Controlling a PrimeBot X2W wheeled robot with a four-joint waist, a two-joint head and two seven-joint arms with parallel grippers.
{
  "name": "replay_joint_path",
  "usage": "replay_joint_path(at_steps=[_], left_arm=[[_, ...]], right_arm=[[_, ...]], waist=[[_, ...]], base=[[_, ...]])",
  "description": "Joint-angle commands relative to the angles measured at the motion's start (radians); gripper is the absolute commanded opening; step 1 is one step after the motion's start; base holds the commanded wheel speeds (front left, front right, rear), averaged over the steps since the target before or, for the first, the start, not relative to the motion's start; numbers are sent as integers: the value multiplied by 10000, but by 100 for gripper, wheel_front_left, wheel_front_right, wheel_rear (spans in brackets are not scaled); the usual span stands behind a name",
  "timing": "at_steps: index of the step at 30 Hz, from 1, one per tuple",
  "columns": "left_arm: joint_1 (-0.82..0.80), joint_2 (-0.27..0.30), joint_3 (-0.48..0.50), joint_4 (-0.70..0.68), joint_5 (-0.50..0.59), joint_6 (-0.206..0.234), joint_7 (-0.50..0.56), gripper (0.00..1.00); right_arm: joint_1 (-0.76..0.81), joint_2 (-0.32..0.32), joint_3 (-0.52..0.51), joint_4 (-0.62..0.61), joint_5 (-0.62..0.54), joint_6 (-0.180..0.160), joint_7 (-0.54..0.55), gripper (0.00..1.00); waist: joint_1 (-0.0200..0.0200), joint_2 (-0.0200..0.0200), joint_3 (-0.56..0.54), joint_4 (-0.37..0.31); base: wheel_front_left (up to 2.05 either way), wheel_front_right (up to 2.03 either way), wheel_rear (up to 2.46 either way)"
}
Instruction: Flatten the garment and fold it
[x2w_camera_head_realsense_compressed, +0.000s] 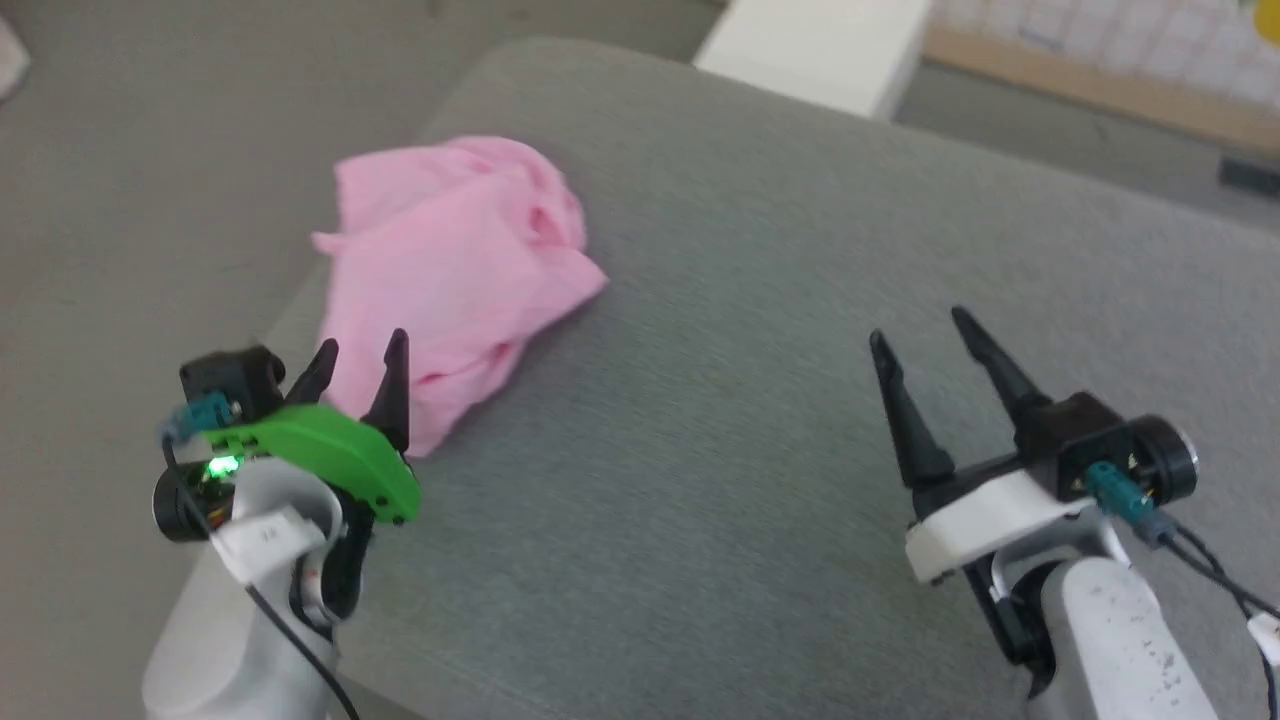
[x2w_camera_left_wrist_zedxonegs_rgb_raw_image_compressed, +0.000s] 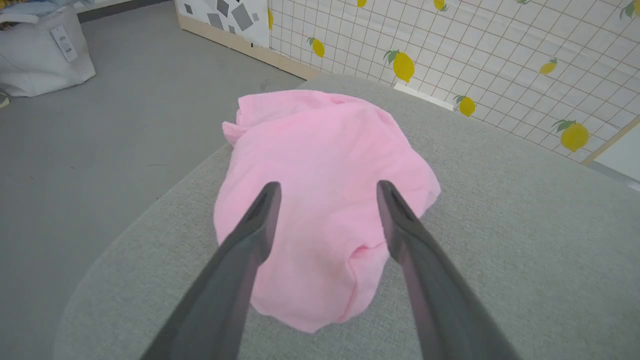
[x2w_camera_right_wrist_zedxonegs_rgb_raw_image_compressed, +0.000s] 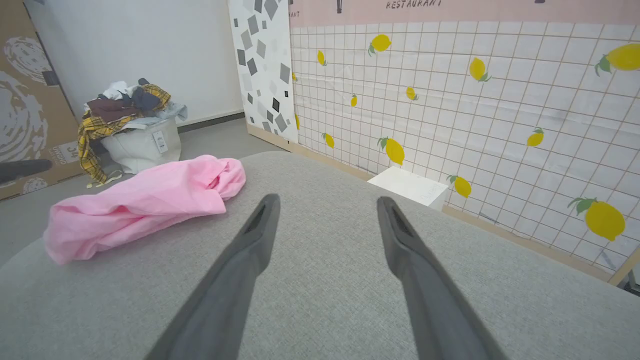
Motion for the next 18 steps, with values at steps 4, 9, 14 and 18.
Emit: replay_joint_path(at_steps=[4, 9, 14, 18], left_arm=[[-738, 207, 59, 787, -604, -148, 1202, 100], [-1081, 419, 256, 1788, -1186, 235, 3010, 100], [-993, 877, 224, 2452, -1164, 1028, 4658, 100], [-791, 1132, 341, 2225, -1205, 1259, 4937, 0]], right_arm=[[-521, -16, -55, -188, -124, -15, -30, 100], [-852, -16, 46, -144, -29, -15, -188, 100], [-1014, -16, 113, 62, 138, -15, -403, 100], [-965, -16, 42, 328, 259, -15, -571, 100]], waist=[[-1, 0, 2363, -2160], [-1, 0, 2865, -2682], [-1, 0, 2935, -2984], [-1, 0, 2666, -3040]], base=[[0, 0, 0], [0, 0, 0], [0, 0, 0], [0, 0, 0]])
